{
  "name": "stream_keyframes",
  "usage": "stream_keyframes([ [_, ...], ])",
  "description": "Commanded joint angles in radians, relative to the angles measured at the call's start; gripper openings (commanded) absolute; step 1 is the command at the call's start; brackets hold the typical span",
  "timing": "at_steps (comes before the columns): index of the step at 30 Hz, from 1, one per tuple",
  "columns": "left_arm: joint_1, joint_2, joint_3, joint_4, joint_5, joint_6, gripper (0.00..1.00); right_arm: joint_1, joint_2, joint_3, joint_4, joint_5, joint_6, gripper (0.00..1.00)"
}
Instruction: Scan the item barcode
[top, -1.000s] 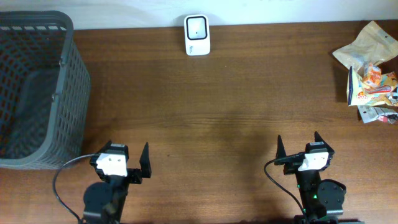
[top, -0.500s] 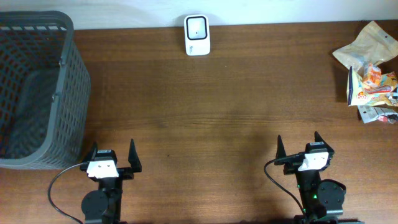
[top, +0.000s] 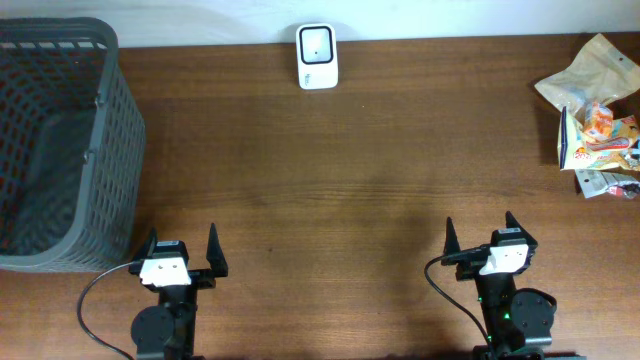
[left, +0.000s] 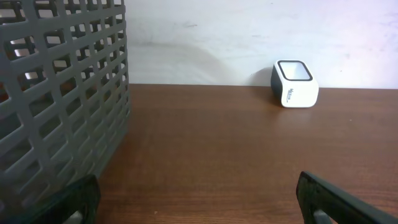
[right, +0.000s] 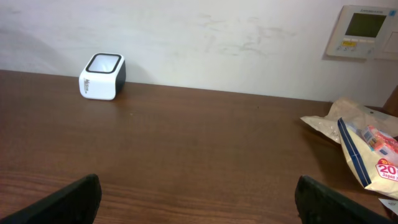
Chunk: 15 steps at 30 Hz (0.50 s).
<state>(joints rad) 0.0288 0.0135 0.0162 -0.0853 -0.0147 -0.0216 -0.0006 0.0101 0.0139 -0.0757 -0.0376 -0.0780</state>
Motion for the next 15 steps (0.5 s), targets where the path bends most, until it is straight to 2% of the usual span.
stream_keyframes([
  [1,0.004,-0.009,-0.007,-0.002,0.011,0.059,0.99,-0.006,-0.007,-0.008,-0.003,0.012,0.012,0.98],
  [7,0.004,-0.009,-0.007,-0.002,0.012,0.082,0.99,-0.006,-0.007,-0.008,-0.003,0.012,0.012,0.98],
  [11,0.004,-0.009,-0.007,-0.002,0.011,-0.036,0.99,-0.006,-0.007,-0.008,-0.003,0.012,0.012,0.98],
  [15,0.004,-0.009,-0.007,-0.002,0.011,-0.046,0.99,-0.006,-0.007,-0.008,-0.003,0.012,0.012,0.98],
])
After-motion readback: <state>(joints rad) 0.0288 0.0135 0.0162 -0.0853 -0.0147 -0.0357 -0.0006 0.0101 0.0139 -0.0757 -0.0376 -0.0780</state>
